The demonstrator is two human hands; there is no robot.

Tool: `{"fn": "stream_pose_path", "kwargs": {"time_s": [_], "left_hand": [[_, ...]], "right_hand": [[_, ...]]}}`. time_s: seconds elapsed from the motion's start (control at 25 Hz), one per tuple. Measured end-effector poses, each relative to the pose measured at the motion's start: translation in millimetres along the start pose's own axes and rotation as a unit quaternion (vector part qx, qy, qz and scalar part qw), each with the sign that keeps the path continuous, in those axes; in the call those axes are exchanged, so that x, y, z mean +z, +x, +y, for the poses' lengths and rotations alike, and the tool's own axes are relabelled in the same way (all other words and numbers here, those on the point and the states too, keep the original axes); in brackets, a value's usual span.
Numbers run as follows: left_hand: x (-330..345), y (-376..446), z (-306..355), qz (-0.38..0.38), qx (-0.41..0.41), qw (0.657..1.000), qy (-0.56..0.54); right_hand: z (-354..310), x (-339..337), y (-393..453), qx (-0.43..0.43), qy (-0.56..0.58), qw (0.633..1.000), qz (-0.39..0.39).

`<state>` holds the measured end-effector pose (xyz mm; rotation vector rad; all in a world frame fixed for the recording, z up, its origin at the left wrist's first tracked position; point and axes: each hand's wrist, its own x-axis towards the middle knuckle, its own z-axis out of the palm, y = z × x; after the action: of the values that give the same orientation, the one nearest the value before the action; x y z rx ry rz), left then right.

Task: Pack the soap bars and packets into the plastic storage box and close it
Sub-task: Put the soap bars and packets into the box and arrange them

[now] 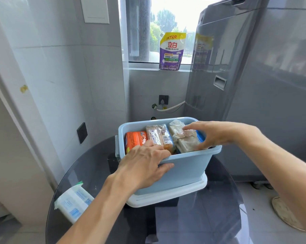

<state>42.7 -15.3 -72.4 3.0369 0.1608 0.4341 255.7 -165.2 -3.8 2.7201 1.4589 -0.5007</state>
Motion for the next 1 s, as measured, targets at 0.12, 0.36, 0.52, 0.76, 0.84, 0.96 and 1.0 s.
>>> {"fn": "stream_pose_path", "kwargs": {"time_s": [0.12,0.36,0.52,0.76,0.84,0.96,1.0], "left_hand": [[-2.1,0.1,-1.7,0.0,0.012,1.0,-0.019],[-3.3,0.8,-0.7,0.005,0.017,1.0,-0.018],[2.6,3.2,9.0,0.037,-0.028,0.999,0.023],[-4.5,-1.9,-3.4,0.011,-0.026,0.999,0.017],[-7.7,-9.6,-8.3,0.013,-0.017,1.0,0.002],[-7.6,-15.0,-9.7,0.026,-0.013,1.0,-0.003],[-7.7,-14.8,-10.1,0.029,-0.011,1.0,0.001]], "right_hand": [[-6.7,7.9,17.4,-0.023,-0.143,0.988,0.044],[3.6,27.9,11.3,-0.013,0.007,0.982,0.189],[4.2,39.0,0.8,-0.037,0.166,0.962,0.213],[-23.6,76.7,-48.4,-0.113,0.099,0.919,0.365],[-54.4,81.8,-51.2,-0.097,0.013,0.924,0.369],[-67.1,77.4,-50.5,-0.026,0.098,0.962,0.254],[-65.2,76.0,-51.3,-0.023,0.101,0.969,0.224]]}}
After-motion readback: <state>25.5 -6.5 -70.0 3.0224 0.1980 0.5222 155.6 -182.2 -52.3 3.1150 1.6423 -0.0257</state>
